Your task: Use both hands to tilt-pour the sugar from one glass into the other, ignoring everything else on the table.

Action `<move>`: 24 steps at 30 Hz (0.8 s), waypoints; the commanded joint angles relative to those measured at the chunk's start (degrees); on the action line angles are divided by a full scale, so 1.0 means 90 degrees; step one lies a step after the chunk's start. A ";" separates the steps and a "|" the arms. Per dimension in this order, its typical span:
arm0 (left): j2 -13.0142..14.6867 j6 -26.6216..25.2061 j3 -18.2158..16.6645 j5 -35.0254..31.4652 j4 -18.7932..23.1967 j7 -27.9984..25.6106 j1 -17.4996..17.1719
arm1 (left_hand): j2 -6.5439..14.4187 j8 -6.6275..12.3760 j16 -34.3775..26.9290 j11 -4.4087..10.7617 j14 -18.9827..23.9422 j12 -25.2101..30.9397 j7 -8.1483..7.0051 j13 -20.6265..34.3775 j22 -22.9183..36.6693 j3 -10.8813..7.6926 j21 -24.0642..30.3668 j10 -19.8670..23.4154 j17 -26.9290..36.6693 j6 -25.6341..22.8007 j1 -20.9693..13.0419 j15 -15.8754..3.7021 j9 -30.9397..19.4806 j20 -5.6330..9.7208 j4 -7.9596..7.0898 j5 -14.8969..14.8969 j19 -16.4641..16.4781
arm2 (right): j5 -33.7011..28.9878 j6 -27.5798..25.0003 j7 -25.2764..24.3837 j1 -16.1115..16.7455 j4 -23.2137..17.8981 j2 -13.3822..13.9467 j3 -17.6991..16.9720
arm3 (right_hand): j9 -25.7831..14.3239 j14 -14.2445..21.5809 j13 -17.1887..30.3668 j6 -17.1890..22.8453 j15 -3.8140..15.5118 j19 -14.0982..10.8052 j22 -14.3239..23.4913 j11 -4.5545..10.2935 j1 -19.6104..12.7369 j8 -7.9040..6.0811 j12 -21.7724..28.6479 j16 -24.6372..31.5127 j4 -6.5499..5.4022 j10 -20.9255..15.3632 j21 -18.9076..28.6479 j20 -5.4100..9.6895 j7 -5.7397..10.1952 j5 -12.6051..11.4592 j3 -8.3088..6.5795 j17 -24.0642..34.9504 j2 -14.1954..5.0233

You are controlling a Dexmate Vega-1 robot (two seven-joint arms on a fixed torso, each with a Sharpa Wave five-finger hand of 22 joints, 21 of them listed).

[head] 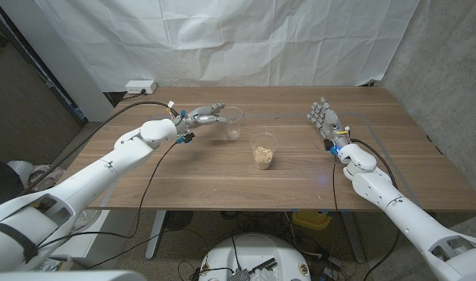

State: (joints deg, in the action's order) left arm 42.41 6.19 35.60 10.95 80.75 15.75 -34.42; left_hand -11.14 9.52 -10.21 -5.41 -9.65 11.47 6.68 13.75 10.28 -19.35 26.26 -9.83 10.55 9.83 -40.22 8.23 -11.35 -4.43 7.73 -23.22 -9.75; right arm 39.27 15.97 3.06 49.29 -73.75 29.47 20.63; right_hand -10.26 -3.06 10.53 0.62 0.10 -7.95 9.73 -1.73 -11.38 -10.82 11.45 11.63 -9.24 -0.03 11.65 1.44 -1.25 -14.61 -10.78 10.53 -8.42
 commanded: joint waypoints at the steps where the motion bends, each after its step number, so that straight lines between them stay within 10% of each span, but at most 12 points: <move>1: 0.0025 -0.0429 0.0270 -0.0661 0.0238 -0.0022 0.0236 | 0.0071 -0.0033 0.0006 -0.0064 -0.2100 0.0054 0.0161 0.0028 0.0019 0.0113 -0.0067 -0.2578 0.0007 0.3578 0.0038 0.0069 -0.0020 -0.0030 0.0014 -0.0168 -0.1001 | -0.0027 0.0195 0.0008 0.0031 0.0072 -0.0039 -0.0038 | -0.0025 0.0064 0.0012 0.0040 -0.0019 -0.0030 0.0024 -0.0037 0.0050 -0.0048 0.0026 0.0014 0.0021 -0.0079 -0.0013 0.0006 -0.0049 0.0009 -0.0046 0.0025 -0.0112; 11: -0.0151 -0.0385 0.0302 -0.0761 -0.0018 -0.0284 0.0190 | 0.0296 0.0045 -0.0097 -0.0004 -0.1923 0.0177 0.0202 0.0048 0.0015 0.0132 -0.0096 -0.2392 -0.0003 0.3446 -0.0292 0.0006 -0.0019 0.0013 0.0076 -0.0343 -0.0849 | -0.0031 0.0145 -0.0037 0.0038 0.0053 -0.0027 -0.0039 | -0.0025 0.0098 0.0013 0.0055 -0.0024 -0.0048 0.0024 -0.0046 0.0074 -0.0044 0.0027 0.0010 0.0026 -0.0119 -0.0011 0.0009 -0.0058 0.0018 -0.0056 0.0022 -0.0098; 24: -0.0734 0.0756 0.0239 -0.0070 -0.1265 -0.0174 0.0021 | 0.0089 0.0333 -0.0228 0.0013 -0.1226 0.0470 0.0174 0.0070 0.0009 0.0656 -0.0065 -0.1685 -0.0013 0.2767 -0.0390 -0.0066 -0.0020 -0.0061 0.0024 -0.0631 -0.0216 | -0.0016 0.0117 -0.0097 0.0046 0.0030 -0.0026 -0.0064 | -0.0024 0.0103 0.0013 0.0061 -0.0021 -0.0045 0.0023 -0.0039 0.0096 -0.0038 0.0015 -0.0002 0.0029 -0.0125 -0.0018 0.0009 -0.0055 0.0025 -0.0068 0.0021 -0.0092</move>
State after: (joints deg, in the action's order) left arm 39.57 6.61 37.82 6.74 77.04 13.53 -33.52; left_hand -9.79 12.04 -11.91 -5.54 -9.83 15.29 6.66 14.27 10.27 -14.19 25.66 -9.86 10.39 9.83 -45.07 7.76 -11.34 -4.42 8.13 -28.21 -9.75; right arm 39.19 17.13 2.69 49.70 -73.36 29.28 20.21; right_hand -10.26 -2.24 10.53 0.92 -0.31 -7.94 9.73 -1.92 -11.11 -11.04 11.45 11.64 -9.08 -0.85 11.65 1.44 -1.55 -14.40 -10.93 10.52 -8.16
